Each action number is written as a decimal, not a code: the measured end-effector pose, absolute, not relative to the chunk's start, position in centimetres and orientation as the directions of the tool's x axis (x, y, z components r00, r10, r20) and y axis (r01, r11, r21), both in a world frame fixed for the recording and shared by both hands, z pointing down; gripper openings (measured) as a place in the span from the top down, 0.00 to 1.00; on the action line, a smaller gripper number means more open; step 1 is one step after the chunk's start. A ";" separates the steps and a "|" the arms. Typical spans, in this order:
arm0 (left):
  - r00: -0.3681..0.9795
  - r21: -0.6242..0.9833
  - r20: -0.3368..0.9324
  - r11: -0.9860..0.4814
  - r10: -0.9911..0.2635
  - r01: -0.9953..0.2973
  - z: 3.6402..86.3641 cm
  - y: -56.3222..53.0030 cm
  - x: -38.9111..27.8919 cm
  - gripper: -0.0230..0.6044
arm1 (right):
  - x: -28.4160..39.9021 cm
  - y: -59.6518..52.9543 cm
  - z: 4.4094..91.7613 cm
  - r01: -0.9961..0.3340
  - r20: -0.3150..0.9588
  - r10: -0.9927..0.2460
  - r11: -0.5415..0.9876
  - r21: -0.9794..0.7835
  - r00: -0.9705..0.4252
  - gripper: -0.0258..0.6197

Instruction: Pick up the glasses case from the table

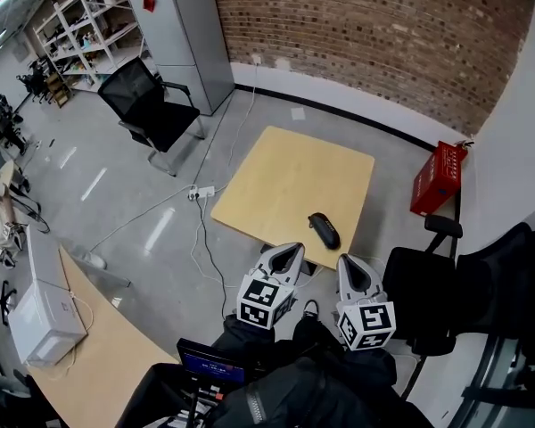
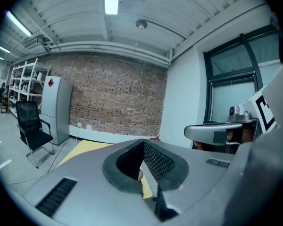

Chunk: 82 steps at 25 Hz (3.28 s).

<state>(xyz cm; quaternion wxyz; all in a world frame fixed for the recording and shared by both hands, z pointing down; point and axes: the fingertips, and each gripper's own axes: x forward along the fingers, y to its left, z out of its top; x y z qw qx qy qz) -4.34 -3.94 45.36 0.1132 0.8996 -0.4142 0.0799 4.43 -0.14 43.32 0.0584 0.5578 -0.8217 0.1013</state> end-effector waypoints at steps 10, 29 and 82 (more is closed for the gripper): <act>0.626 0.090 0.254 -0.626 -0.737 -0.774 45.2 -11.7 -0.1 0.96 | 8.6 -8.0 43.7 -0.916 0.204 -0.894 0.379 -0.130 -0.399 0.96; 0.552 0.088 0.405 -0.571 -0.729 -0.817 50.7 -18.1 1.6 0.96 | 9.5 -16.2 49.3 -0.852 0.306 -0.795 0.482 -0.206 -0.524 0.96; 0.522 0.329 0.741 -0.451 -0.421 -0.830 76.0 -17.5 -6.8 0.96 | 7.5 -19.6 83.9 -0.840 0.877 -0.317 0.518 -0.158 -0.360 0.37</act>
